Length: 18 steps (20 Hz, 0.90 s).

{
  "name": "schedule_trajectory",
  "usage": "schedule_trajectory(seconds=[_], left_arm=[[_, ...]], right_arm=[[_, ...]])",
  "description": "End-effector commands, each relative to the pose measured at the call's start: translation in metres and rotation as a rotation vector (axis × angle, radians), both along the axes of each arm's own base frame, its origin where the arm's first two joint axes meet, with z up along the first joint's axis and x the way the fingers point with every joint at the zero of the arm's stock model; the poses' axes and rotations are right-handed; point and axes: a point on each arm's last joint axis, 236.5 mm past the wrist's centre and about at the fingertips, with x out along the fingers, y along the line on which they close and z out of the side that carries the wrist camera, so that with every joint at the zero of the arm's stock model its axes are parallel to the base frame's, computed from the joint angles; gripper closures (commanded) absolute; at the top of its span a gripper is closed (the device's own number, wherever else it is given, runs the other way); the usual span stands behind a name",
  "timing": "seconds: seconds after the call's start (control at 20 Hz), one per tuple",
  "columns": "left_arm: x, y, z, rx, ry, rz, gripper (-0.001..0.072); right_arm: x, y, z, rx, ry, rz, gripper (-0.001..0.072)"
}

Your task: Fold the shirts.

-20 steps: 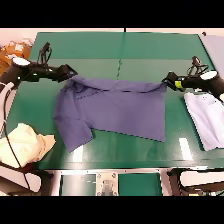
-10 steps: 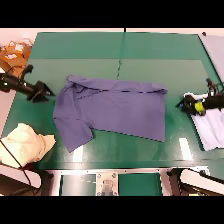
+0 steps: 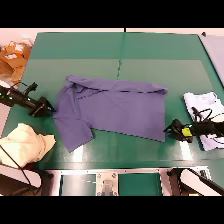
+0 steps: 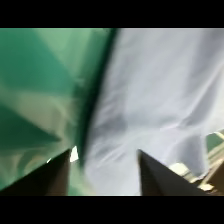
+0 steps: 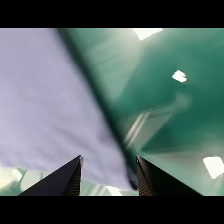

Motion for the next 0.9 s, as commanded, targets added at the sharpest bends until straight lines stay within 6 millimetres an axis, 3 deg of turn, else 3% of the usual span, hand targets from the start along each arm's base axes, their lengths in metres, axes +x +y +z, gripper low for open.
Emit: schedule_trajectory(seconds=[0.0,0.05,0.1,0.15,0.5,0.55,0.65,0.75,0.85], left_arm=[[0.009,-0.014,-0.006,-0.061,-0.071,0.029,0.0226],[0.008,-0.015,-0.005,-0.066,-0.068,0.028,0.0227],[0.008,-0.016,-0.005,-0.071,-0.071,0.022,0.0326],[0.007,-0.017,-0.003,-0.081,-0.081,0.009,0.0484],[0.010,-0.024,0.004,-0.123,-0.103,0.005,0.0494],[0.008,-0.025,0.002,-0.127,-0.096,0.005,0.0494],[-0.003,-0.030,-0.005,-0.139,-0.081,-0.006,0.0648],[-0.014,-0.032,-0.009,-0.146,-0.053,-0.024,0.0686],[-0.013,-0.032,0.000,-0.158,-0.053,-0.035,0.0688]], right_arm=[[-0.010,0.017,-0.015,0.009,0.006,0.012,0.0309],[-0.011,0.022,-0.017,0.013,0.006,0.020,0.0309],[-0.011,0.027,-0.018,0.016,0.003,0.029,0.0309],[-0.010,0.031,-0.018,0.021,-0.001,0.038,0.0310],[-0.008,0.039,-0.017,0.028,-0.011,0.056,0.0333],[-0.006,0.039,-0.016,0.027,-0.014,0.056,0.0363],[-0.005,0.038,-0.015,0.026,-0.018,0.056,0.0424],[-0.005,0.038,-0.014,0.027,-0.020,0.062,0.0525],[-0.004,0.043,-0.009,0.052,-0.030,0.084,0.0653]])
